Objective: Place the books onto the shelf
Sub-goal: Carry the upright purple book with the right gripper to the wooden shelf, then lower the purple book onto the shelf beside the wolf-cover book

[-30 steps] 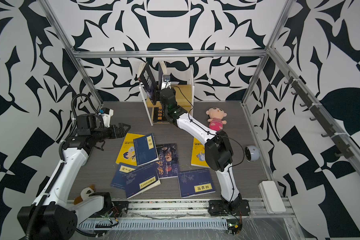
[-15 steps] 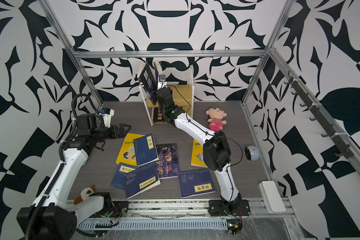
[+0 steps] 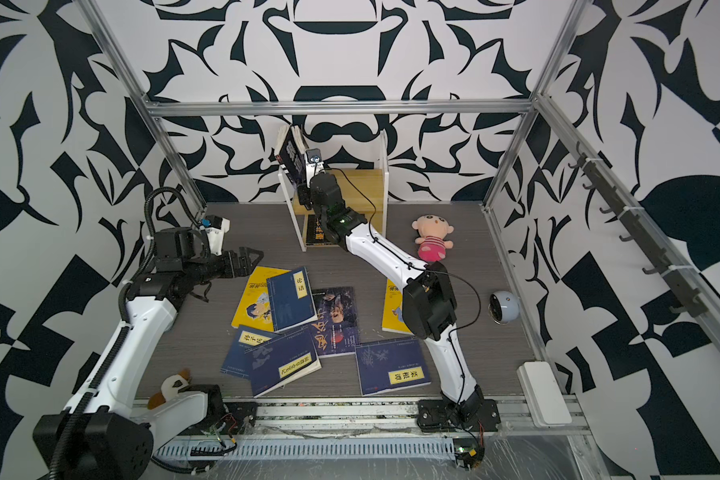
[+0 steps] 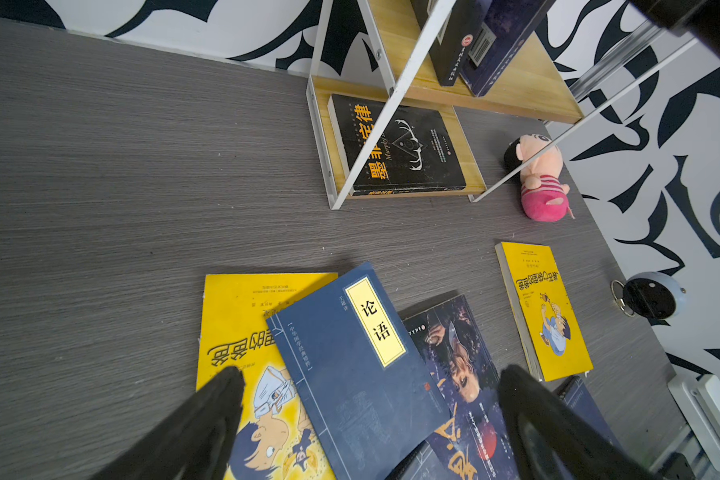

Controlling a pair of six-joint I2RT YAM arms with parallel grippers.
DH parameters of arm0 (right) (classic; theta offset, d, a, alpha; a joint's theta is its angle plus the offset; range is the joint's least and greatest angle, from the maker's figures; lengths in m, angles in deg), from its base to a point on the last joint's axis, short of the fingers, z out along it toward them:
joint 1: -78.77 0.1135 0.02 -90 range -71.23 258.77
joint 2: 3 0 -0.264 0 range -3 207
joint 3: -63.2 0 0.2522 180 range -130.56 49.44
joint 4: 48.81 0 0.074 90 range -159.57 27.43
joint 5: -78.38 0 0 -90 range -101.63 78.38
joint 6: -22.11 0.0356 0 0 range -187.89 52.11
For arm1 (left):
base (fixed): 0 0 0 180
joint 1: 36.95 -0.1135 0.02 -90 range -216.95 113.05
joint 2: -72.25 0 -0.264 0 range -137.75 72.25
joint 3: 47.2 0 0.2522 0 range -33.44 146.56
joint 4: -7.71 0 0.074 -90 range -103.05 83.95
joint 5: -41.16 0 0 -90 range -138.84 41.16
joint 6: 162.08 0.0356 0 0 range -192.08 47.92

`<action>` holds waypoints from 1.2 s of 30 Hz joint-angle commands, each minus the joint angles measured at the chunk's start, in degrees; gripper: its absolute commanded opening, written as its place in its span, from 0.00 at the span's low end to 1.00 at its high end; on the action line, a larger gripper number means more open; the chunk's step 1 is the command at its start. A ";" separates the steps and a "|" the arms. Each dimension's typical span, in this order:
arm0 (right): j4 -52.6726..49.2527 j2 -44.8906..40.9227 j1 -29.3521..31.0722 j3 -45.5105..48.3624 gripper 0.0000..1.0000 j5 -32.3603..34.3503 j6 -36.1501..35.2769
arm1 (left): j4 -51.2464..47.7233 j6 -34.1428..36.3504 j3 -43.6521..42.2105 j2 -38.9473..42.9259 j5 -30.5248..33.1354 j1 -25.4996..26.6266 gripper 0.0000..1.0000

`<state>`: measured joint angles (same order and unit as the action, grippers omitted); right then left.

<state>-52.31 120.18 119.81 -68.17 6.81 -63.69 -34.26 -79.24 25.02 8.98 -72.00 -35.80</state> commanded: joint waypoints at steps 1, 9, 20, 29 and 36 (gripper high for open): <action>0.48 -1.45 0.43 -3.30 0.25 -1.39 -1.52 | -0.94 0.70 0.04 0.70 0.13 0.19 0.99; -1.19 -3.89 0.44 -0.95 0.34 -2.86 -2.45 | -1.04 0.67 0.06 0.69 -0.02 0.09 1.00; -1.96 -10.41 0.60 8.25 0.45 -9.18 -2.57 | -1.03 0.64 0.01 0.36 -0.21 0.14 0.99; -1.20 -18.18 0.13 19.28 0.44 -10.43 -1.42 | -0.84 0.47 -0.01 -0.01 -0.58 -0.35 1.00; -3.51 -16.83 -3.30 20.73 0.33 -9.23 3.44 | -0.50 0.28 -0.22 -0.05 -1.14 -0.54 0.99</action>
<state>-56.00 103.94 118.13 -47.88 -2.83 -63.03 -34.39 -79.28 25.02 8.87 -72.22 -36.09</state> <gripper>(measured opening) 0.331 0.994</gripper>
